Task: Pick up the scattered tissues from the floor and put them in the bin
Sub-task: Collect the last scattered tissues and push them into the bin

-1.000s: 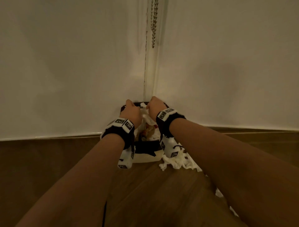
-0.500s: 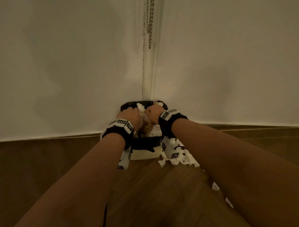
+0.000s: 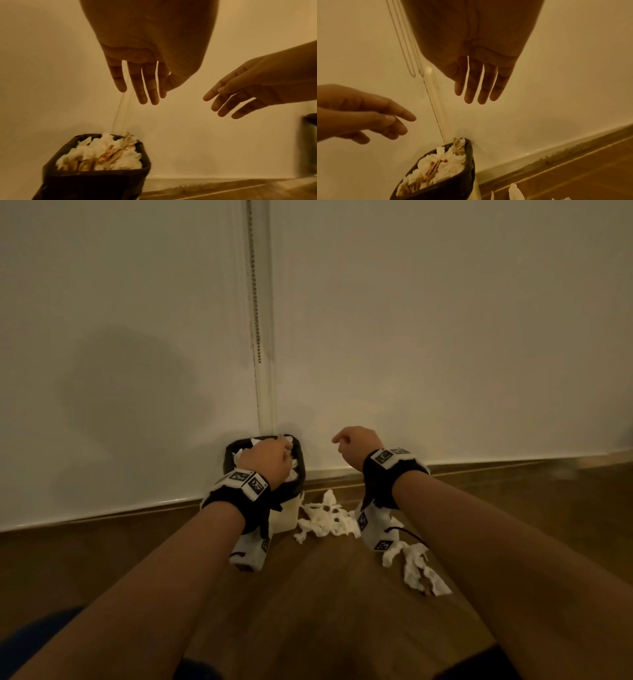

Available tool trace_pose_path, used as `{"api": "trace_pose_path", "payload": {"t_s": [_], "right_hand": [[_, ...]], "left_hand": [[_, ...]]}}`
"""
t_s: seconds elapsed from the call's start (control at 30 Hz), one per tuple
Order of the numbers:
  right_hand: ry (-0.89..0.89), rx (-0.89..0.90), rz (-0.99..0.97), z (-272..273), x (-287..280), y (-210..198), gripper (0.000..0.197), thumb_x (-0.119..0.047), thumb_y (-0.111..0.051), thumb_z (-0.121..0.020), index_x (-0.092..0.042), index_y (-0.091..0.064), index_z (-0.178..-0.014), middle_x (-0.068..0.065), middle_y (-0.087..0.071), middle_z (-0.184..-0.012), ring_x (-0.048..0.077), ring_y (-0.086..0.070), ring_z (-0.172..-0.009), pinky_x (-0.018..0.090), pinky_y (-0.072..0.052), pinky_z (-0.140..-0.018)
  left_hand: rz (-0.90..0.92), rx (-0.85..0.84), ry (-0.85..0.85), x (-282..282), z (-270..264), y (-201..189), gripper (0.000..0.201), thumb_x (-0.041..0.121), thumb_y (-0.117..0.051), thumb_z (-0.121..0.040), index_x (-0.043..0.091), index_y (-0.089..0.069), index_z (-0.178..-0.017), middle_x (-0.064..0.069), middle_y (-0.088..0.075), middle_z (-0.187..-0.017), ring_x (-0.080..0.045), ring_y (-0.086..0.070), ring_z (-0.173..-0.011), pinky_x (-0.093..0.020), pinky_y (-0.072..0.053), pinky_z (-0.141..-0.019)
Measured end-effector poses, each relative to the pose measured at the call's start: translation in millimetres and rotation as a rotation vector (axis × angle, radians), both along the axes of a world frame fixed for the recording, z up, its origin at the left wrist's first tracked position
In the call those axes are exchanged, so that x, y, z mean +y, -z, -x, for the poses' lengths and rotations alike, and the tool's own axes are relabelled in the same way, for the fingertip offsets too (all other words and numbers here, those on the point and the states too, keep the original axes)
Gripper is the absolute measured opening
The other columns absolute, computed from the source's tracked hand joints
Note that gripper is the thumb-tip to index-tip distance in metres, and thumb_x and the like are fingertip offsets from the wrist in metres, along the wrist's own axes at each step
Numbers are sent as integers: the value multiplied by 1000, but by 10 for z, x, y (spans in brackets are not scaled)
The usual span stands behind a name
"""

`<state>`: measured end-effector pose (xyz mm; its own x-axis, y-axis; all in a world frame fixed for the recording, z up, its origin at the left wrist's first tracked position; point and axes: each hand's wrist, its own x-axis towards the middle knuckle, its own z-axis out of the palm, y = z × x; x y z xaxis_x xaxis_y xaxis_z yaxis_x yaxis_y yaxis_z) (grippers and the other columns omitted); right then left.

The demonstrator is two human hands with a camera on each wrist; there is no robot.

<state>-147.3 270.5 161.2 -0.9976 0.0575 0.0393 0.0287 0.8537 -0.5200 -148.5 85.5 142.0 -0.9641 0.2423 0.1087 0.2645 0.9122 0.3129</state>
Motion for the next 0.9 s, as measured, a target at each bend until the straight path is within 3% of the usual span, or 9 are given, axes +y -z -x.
{"api": "trace_pose_path", "payload": {"t_s": [0.23,0.4,0.47,0.6,0.8,0.9], "right_hand": [[110,94,59,-834,583,-251,32,-14,-38,-97,-12,-69,-103,9,-69,-105,25,-64,-91,31,-52,-75],[243,56,57,-1129,1067,-113,29,-15,-42,-97,-11,-70,-104,8,-71,-103,25,-65,-91,31,-52,-77],[290,25,51,-1181,1249,5,28,-14,-44,-95,-8,-70,-102,10,-71,-103,26,-65,-93,31,-51,-78],[371,-69,51,-1180,1547,358,30,-14,-46,-94,6,-67,-99,22,-70,-98,35,-65,-94,42,-54,-84],[444,-259,55,-1137,1929,1117,25,-17,-48,-95,-4,-70,-98,9,-73,-96,23,-65,-92,33,-55,-82],[476,-362,62,-1160,2086,1479,27,-16,-47,-95,-2,-69,-102,12,-71,-100,25,-65,-95,37,-55,-84]], "left_hand": [[-86,122,147,534,-689,-307,33,22,-39,-95,20,-56,-123,-6,-63,-114,-24,-60,-101,-40,-48,-90],[-125,131,270,1071,-861,-268,31,22,-40,-94,22,-57,-121,-4,-63,-114,-21,-59,-100,-37,-50,-85],[-130,119,293,1246,-879,-153,30,22,-41,-94,22,-58,-119,-3,-63,-113,-21,-59,-101,-37,-50,-87],[-70,69,341,1582,-835,152,31,24,-41,-94,23,-58,-119,-2,-64,-114,-21,-60,-101,-38,-49,-89],[61,-71,390,2069,-617,795,30,26,-40,-94,28,-57,-119,1,-65,-113,-20,-61,-101,-34,-49,-87],[119,-174,408,2239,-543,1249,31,26,-40,-95,27,-55,-122,-2,-63,-118,-22,-60,-106,-35,-49,-87]]}}
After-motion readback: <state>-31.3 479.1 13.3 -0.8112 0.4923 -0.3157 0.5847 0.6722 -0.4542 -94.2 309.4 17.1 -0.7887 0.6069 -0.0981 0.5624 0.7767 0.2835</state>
